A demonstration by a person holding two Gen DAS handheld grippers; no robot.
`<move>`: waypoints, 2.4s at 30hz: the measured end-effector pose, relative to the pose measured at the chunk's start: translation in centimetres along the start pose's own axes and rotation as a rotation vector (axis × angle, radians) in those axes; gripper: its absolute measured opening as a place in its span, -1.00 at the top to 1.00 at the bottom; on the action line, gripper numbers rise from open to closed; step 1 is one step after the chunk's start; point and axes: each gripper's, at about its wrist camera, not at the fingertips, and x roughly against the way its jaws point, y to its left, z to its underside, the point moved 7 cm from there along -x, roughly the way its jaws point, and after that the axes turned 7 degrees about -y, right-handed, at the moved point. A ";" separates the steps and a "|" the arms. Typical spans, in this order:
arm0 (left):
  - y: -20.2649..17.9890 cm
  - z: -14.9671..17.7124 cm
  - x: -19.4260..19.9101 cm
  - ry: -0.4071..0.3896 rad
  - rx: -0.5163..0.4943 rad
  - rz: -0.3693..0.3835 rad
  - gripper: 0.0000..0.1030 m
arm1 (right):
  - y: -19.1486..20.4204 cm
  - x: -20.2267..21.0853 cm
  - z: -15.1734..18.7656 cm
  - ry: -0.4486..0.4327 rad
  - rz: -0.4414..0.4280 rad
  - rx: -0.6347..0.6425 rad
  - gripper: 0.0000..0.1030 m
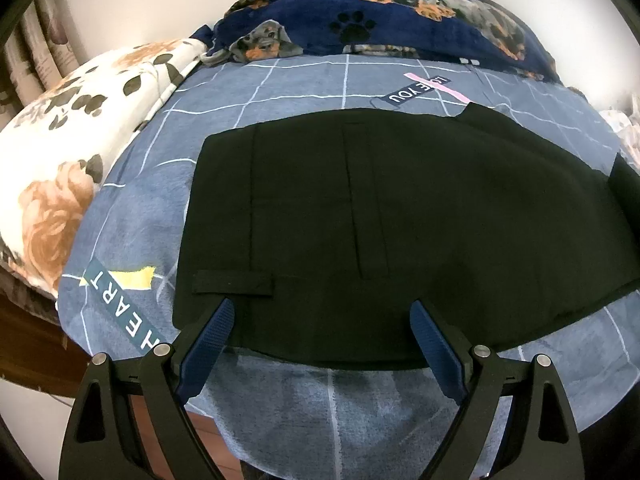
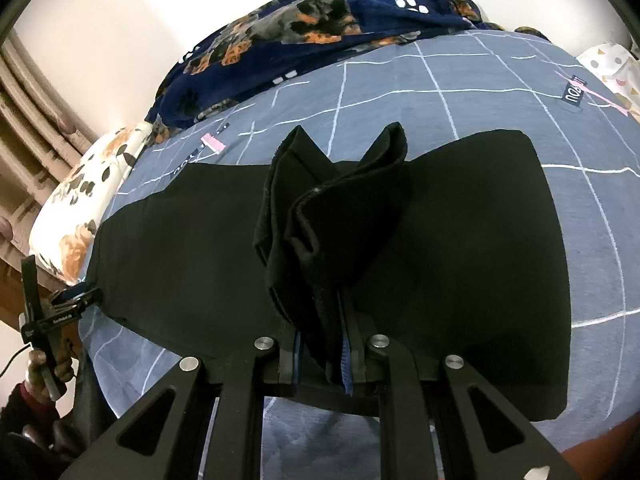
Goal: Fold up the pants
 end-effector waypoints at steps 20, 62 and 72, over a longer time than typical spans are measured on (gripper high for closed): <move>-0.2 0.0 -0.1 0.001 -0.008 -0.002 -0.76 | 2.1 -0.7 0.2 0.016 -0.010 0.047 0.70; -0.4 0.1 -0.2 0.004 -0.018 -0.008 -0.80 | 4.6 -2.2 0.4 0.044 -0.036 0.082 0.70; -0.5 0.1 -0.2 0.004 -0.020 -0.008 -0.80 | 5.1 -2.3 0.6 0.044 -0.035 0.085 0.69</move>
